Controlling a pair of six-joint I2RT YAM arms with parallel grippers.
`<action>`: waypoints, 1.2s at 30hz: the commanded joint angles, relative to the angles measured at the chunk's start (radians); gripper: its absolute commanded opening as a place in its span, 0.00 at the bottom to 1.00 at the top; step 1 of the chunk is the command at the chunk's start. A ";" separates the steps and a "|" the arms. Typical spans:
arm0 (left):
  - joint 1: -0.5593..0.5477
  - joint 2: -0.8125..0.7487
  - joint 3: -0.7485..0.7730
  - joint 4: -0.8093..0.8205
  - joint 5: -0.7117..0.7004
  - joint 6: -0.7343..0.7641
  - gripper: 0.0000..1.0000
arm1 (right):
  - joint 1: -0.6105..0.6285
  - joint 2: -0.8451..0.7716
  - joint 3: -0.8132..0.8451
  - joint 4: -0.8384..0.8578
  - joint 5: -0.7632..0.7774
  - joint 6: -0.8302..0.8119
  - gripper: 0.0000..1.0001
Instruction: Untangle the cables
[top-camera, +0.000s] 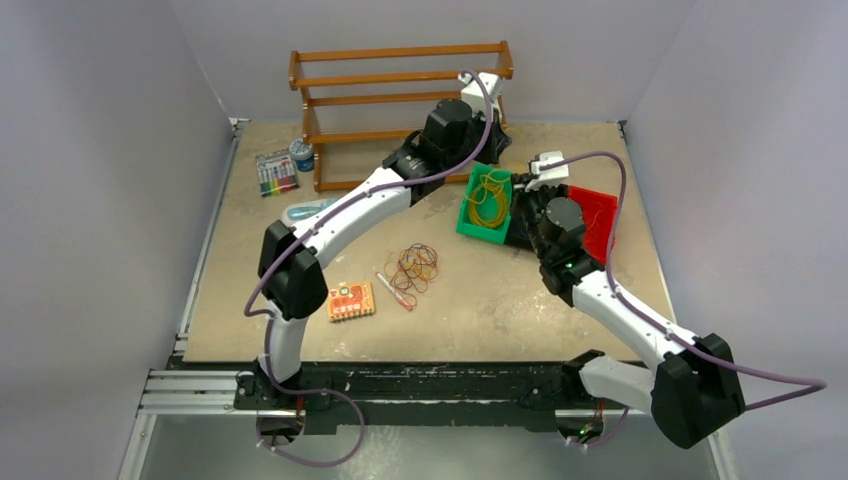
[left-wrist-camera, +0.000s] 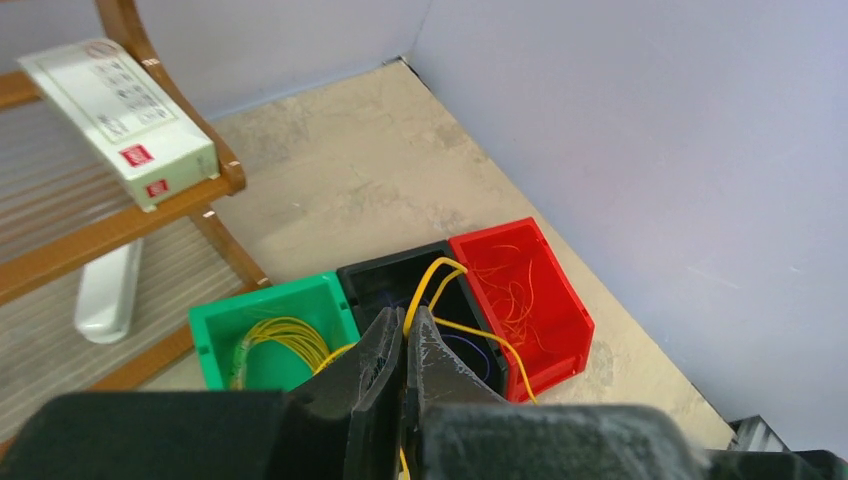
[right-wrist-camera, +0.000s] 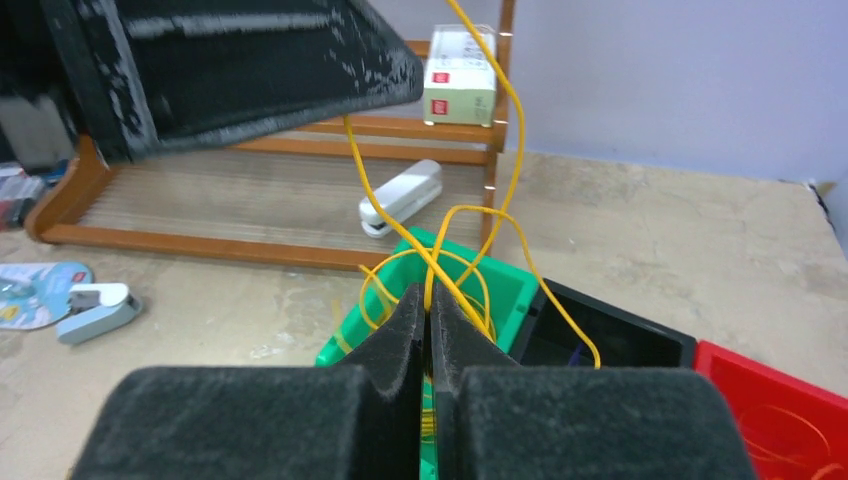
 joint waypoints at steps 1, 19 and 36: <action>0.000 0.046 0.080 0.068 0.077 -0.029 0.00 | -0.017 -0.038 -0.011 0.026 0.120 0.029 0.00; 0.073 0.053 -0.128 0.204 0.030 -0.092 0.00 | -0.045 0.005 -0.010 0.089 -0.112 -0.084 0.00; 0.108 0.038 -0.289 0.186 -0.058 -0.041 0.00 | -0.064 0.385 0.226 0.009 -0.168 -0.003 0.00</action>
